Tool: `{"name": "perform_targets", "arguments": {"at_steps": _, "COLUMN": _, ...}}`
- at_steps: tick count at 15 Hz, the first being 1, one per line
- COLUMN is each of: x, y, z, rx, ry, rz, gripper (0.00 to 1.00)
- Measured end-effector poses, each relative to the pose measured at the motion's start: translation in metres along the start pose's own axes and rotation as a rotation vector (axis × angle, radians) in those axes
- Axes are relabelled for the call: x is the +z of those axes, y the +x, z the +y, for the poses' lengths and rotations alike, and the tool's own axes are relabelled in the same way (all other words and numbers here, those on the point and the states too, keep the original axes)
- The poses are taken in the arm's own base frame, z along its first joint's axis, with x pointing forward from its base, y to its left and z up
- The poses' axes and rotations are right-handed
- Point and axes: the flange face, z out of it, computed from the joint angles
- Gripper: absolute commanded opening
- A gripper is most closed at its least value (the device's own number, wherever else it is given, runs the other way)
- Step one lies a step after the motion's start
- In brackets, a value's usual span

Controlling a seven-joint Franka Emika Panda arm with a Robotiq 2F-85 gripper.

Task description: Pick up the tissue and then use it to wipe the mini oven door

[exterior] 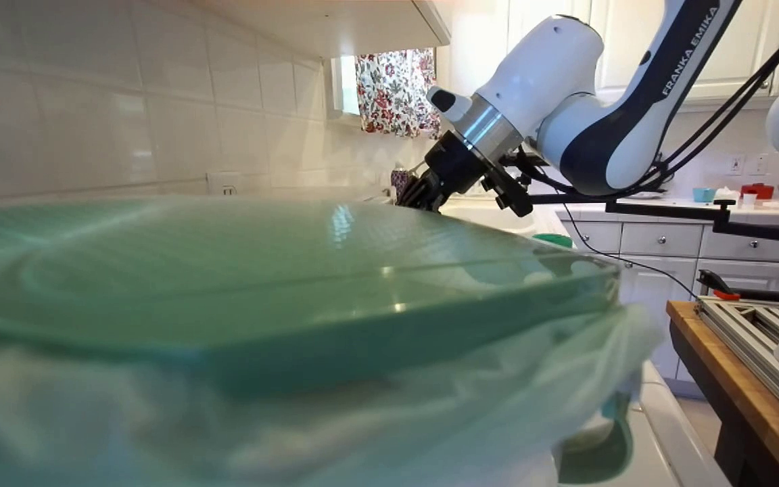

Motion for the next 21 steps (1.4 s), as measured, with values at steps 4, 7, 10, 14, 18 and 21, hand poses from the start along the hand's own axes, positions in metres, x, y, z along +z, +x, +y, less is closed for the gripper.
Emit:
{"name": "perform_targets", "arguments": {"at_steps": 4, "x": -0.002, "y": -0.009, "z": 0.030, "rx": 0.056, "ry": -0.050, "rz": -0.011, "gripper": 0.00}}
{"name": "perform_targets", "arguments": {"at_steps": 7, "x": -0.005, "y": -0.013, "z": 0.046, "rx": 0.089, "ry": -0.079, "rz": -0.009, "gripper": 0.00}}
{"name": "perform_targets", "arguments": {"at_steps": 10, "x": -0.010, "y": -0.012, "z": 0.059, "rx": 0.121, "ry": -0.105, "rz": 0.002, "gripper": 0.00}}
{"name": "perform_targets", "arguments": {"at_steps": 14, "x": -0.015, "y": -0.007, "z": 0.063, "rx": 0.139, "ry": -0.123, "rz": 0.019, "gripper": 0.00}}
{"name": "perform_targets", "arguments": {"at_steps": 18, "x": -0.019, "y": -0.003, "z": 0.061, "rx": 0.141, "ry": -0.127, "rz": 0.026, "gripper": 0.00}}
{"name": "perform_targets", "arguments": {"at_steps": 21, "x": -0.014, "y": -0.008, "z": 0.057, "rx": 0.155, "ry": -0.129, "rz": -0.032, "gripper": 0.00}}
